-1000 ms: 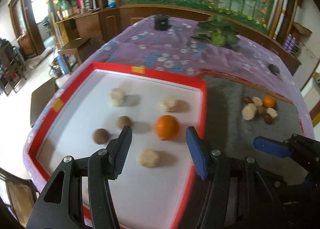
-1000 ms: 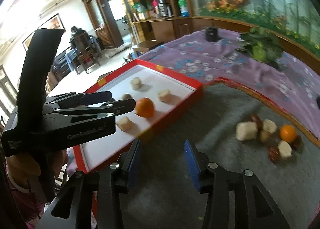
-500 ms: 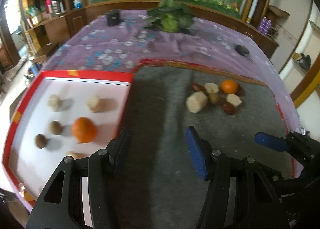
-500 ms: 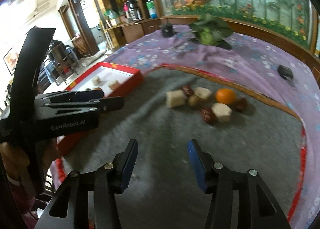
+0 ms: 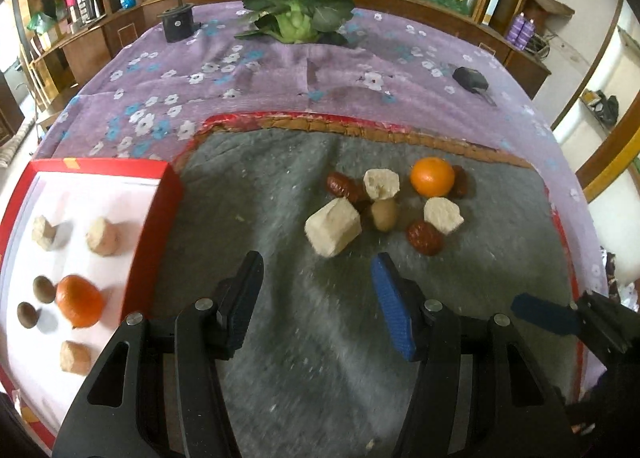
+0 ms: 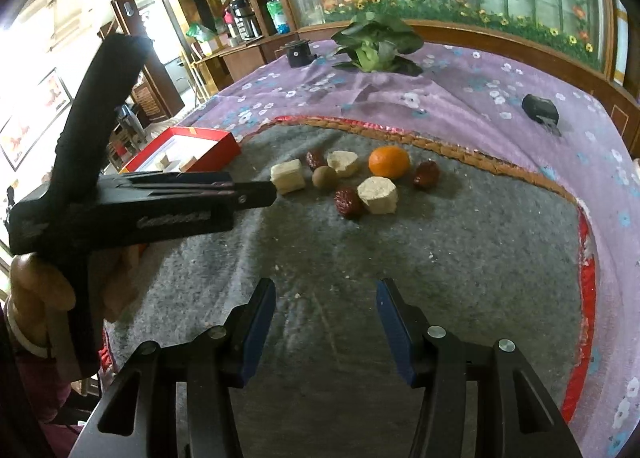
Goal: Organize fruits
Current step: 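Move the left tool to the mat and grasp a white cake cube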
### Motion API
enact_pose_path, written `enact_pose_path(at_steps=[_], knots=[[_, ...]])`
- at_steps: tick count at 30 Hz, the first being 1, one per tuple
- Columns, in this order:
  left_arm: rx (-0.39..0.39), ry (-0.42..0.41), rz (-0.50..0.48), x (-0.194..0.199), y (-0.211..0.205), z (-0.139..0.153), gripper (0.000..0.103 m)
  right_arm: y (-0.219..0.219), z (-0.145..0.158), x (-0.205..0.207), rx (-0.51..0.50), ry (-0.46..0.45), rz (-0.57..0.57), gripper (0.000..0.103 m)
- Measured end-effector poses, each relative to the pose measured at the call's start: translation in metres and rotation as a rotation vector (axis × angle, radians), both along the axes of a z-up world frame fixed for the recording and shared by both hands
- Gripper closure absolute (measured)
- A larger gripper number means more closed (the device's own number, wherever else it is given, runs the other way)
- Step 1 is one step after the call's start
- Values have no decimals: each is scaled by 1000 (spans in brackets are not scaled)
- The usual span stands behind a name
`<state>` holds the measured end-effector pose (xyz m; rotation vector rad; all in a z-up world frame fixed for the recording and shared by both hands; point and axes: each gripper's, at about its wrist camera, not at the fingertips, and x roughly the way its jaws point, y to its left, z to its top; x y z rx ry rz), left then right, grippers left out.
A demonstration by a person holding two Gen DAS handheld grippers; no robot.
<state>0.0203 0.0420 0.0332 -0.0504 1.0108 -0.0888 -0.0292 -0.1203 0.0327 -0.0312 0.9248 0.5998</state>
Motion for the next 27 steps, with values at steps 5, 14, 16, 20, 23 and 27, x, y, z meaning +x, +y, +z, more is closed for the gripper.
enact_pose_path(at_steps=[5, 14, 16, 20, 23, 27], knots=[[30, 16, 7, 17, -12, -9, 46, -12, -2, 7, 30, 15, -8, 52], [86, 19, 59, 32, -13, -16, 46, -16, -9, 14, 64, 42, 1, 52], [97, 24, 48, 29, -13, -19, 46, -16, -9, 14, 63, 40, 6, 52], [85, 38, 34, 18, -3, -17, 46, -15, -7, 13, 59, 33, 13, 52], [72, 41, 32, 8, 6, -15, 46, -14, -5, 14, 65, 32, 18, 52], [87, 22, 20, 5, 5, -12, 46, -6, -5, 16, 69, 30, 35, 52]])
